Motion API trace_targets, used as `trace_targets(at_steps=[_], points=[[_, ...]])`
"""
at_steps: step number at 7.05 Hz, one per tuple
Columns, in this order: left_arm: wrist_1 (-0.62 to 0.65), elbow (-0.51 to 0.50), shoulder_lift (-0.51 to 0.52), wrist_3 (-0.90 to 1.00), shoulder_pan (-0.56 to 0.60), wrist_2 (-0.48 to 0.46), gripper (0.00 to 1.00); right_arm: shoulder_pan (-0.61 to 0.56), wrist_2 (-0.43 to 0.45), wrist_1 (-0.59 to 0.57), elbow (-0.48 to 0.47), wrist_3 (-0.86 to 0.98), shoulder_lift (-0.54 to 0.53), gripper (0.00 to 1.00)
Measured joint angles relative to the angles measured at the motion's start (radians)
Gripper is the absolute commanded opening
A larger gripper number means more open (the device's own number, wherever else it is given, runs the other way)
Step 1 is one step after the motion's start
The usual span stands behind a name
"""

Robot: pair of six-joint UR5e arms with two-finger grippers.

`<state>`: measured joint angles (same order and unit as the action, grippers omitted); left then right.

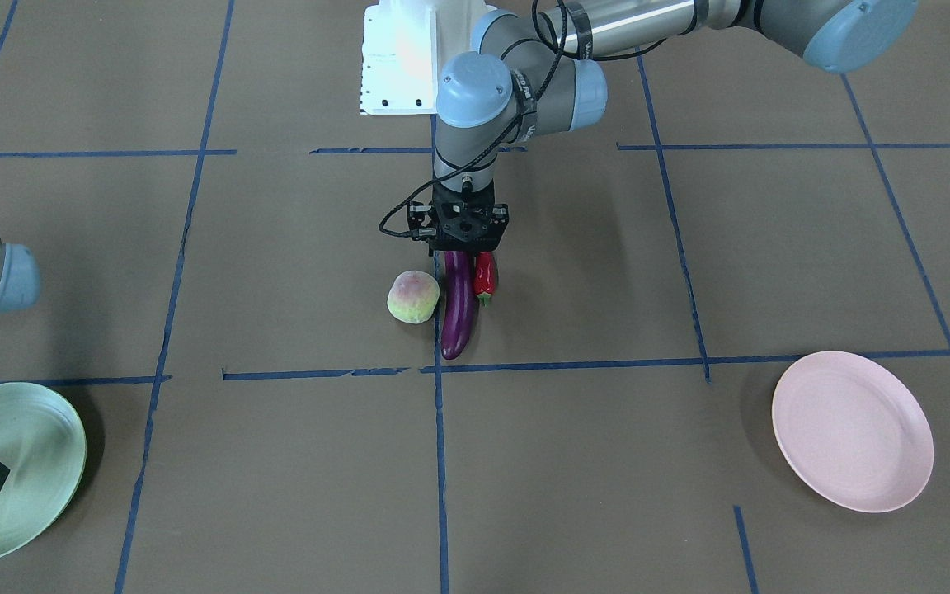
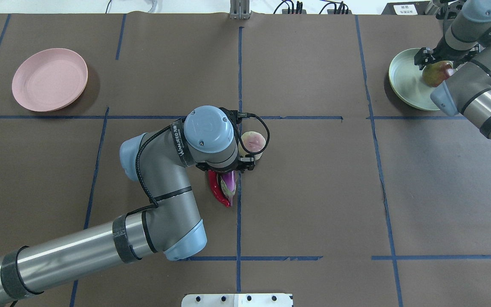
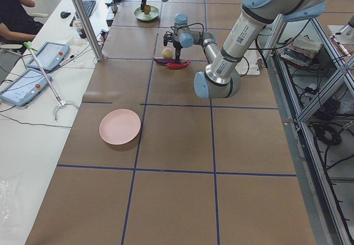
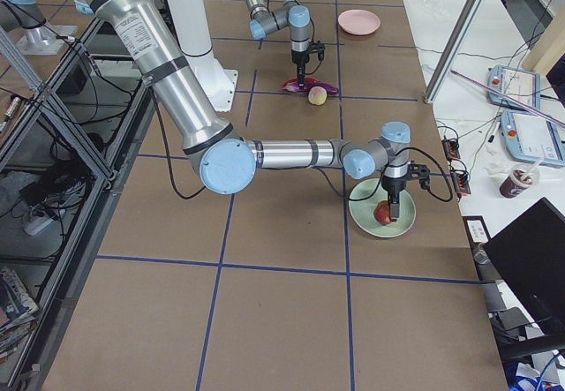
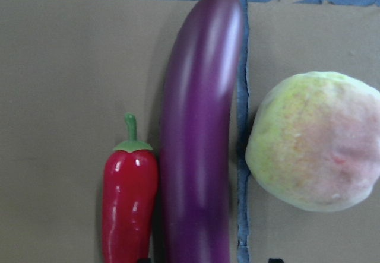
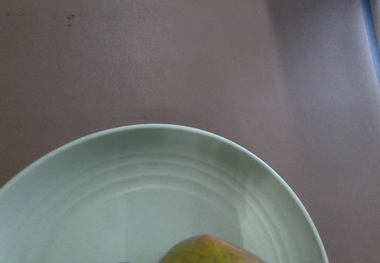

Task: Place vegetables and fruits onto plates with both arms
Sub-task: 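Grasp the purple eggplant with the left gripper while the right gripper releases the pomegranate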

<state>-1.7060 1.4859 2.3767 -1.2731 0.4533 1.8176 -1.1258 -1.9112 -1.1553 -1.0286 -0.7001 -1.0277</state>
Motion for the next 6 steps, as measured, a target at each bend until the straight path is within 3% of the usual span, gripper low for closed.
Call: trace_targets(at_steps=[2, 3, 4, 5, 6], points=[[-0.001, -0.018, 0.000, -0.005, -0.018, -0.027, 0.68, 0.000, -0.001, 0.001, -0.001, 0.001, -0.002, 1.00], [-0.001, -0.024, -0.001, -0.003, -0.021, -0.037, 0.59, 0.000, -0.002, 0.001, -0.001, 0.001, -0.004, 1.00], [-0.001, -0.029, -0.001, -0.003, -0.022, -0.042, 0.22, 0.000, -0.002, 0.002, -0.002, 0.001, -0.005, 1.00], [-0.001, -0.032, 0.000, -0.005, -0.022, -0.043, 0.00, -0.003, -0.005, 0.001, -0.009, 0.002, -0.005, 1.00], [-0.001, -0.030, 0.001, -0.007, -0.022, -0.043, 0.00, -0.013, -0.034, -0.002, -0.035, 0.005, -0.006, 1.00]])
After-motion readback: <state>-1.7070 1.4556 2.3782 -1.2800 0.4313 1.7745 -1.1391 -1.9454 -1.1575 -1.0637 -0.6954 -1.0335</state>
